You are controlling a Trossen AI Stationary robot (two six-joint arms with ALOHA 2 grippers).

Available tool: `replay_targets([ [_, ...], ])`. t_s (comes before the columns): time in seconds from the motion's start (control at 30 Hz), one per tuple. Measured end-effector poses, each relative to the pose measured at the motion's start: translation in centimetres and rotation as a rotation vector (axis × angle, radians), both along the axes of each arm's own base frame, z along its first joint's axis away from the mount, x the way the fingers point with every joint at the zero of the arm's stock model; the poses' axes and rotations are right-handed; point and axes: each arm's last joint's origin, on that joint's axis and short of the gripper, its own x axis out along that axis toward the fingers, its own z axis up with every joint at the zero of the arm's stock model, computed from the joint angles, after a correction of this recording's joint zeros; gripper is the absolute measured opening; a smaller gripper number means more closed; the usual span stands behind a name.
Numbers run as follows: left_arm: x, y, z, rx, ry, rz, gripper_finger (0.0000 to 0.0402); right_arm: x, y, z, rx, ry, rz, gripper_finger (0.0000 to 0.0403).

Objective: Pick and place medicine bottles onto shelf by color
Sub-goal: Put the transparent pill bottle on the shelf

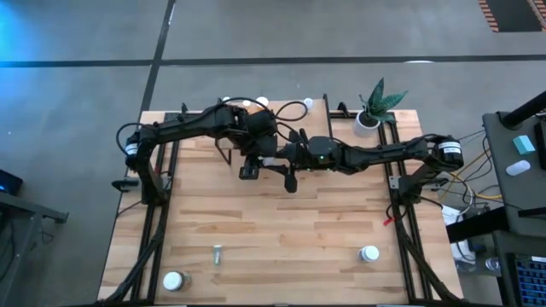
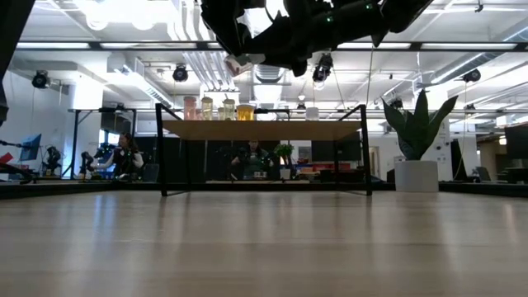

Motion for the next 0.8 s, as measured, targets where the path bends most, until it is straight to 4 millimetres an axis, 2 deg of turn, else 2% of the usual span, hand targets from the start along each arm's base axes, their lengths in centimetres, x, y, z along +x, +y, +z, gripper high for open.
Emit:
replay_targets([
  [0.17,-0.4,0.0,0.4,0.018,-0.001,0.009,0.015,-0.3,-0.1,0.4,-0.014,-0.003,-0.005,0.0145],
  [0.27,-1.7,-0.1,1.4,0.068,0.014,0.032,0.015,-0.6,-0.4,0.7,-0.005,0.005,-0.017,0.0145],
  [0.5,-4.2,-0.5,4.2,0.092,-0.091,0.07,0.015,-1.2,-0.9,1.4,-0.012,-0.006,-0.034,0.0146],
  [0.67,-6.7,-1.0,6.5,0.1,-0.189,0.094,0.0151,-2.2,-2.5,2.2,0.001,0.023,-0.111,0.0146],
  [0.8,-8.2,-1.3,7.5,0.107,-0.282,0.097,0.0151,-2.8,-4.5,4.4,0.016,0.097,-0.174,0.0146],
])
